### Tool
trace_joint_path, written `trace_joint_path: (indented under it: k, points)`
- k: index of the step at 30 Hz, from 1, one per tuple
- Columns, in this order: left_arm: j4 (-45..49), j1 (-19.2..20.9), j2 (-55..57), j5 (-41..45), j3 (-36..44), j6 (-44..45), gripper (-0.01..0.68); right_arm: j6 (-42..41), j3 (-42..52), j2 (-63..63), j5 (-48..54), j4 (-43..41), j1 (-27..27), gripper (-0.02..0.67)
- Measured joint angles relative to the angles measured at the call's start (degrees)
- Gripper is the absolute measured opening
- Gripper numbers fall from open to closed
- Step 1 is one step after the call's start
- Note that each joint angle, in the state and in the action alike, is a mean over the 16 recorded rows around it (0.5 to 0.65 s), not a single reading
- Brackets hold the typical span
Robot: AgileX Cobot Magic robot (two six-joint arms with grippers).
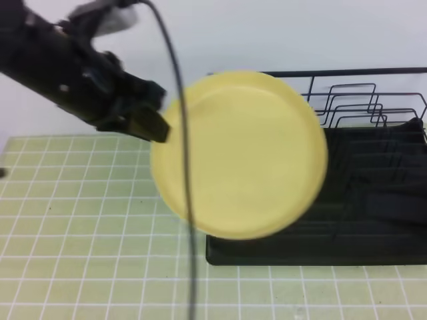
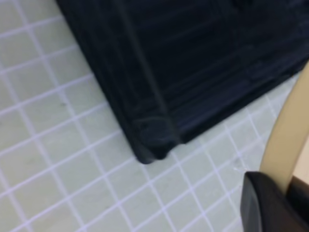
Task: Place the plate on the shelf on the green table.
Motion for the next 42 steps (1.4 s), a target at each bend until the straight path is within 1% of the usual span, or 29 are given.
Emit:
trace_joint_path:
  k: [4,8,12,21,32,42]
  points:
    - [1.26,-3.60,0.00,0.03,0.02,-1.19,0.000,0.92,-0.13,0.39,-1.22,1.19,0.00,0.206]
    - [1.65,-6.22,-0.03,0.02,0.04,-1.75,0.000,1.36,-0.13,0.52,-2.63,2.01,0.00,0.278]
    - [1.93,-8.13,-0.06,-0.05,0.05,-2.07,0.000,1.23,-0.13,0.52,-4.19,2.27,0.00,0.313]
    - [1.68,-10.49,-0.07,-0.24,0.05,-2.16,0.000,1.22,-0.13,0.52,-7.26,1.08,0.00,0.296]
    - [1.79,-10.92,-0.07,-0.11,0.05,-2.15,0.000,1.90,-0.13,0.52,-9.93,-0.36,0.00,0.263]
    - [2.45,-11.10,-0.07,0.05,0.05,-1.99,0.000,2.34,-0.13,1.73,-8.33,-0.40,0.00,0.256]
